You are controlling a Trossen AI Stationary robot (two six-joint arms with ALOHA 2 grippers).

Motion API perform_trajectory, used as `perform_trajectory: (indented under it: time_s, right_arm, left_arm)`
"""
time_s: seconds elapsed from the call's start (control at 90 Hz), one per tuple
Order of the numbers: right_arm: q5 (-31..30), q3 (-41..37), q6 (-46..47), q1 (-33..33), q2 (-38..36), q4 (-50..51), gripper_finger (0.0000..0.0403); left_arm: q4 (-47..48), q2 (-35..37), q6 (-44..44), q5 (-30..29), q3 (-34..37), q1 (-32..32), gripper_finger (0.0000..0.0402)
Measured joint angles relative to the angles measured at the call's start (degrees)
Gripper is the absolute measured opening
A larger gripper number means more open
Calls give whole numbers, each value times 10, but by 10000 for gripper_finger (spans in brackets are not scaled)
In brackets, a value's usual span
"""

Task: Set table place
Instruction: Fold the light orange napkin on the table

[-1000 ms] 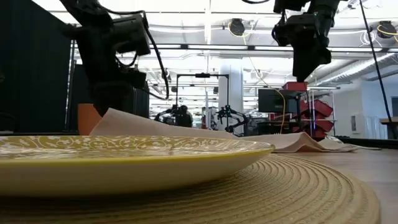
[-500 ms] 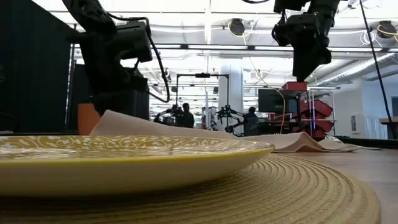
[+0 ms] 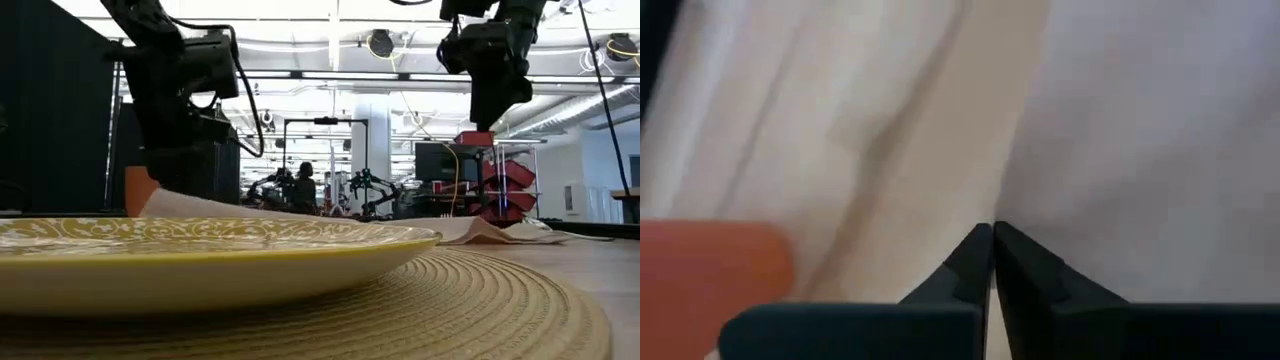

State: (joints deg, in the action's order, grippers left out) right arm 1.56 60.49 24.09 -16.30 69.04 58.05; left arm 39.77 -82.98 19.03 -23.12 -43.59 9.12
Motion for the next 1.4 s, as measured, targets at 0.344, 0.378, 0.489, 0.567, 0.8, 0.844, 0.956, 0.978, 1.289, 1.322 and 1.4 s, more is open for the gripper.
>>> perform_trajectory:
  time_s: [0.344,0.378,0.489,0.567,0.8,0.844,0.956,0.978,1.289,1.322,1.4]
  right_arm:
    - [0,0,-28,-32,0,-18,165]
    - [0,0,-30,-35,0,-23,164]
    - [9,0,-34,-36,5,-31,165]
    - [32,0,-42,-35,18,-42,165]
    - [127,0,-74,5,87,-194,155]
    - [157,0,-74,15,106,-236,150]
    - [186,0,-73,42,160,-309,135]
    - [185,0,-73,47,172,-316,132]
    - [178,0,-81,78,297,-451,10]
    - [178,0,-81,79,300,-462,8]
    - [165,0,-78,78,306,-477,2]
  left_arm:
    - [12,4,0,14,0,55,0]
    - [14,3,-1,14,0,60,0]
    - [16,3,-4,12,0,72,0]
    - [16,3,-15,12,0,78,0]
    - [12,3,-20,12,0,78,0]
    - [12,3,-25,15,0,78,0]
    - [12,3,-29,18,0,78,0]
    - [12,3,-29,18,0,78,0]
    - [7,3,-41,20,0,78,0]
    - [7,3,-44,21,0,78,0]
    - [4,3,-45,21,0,78,0]
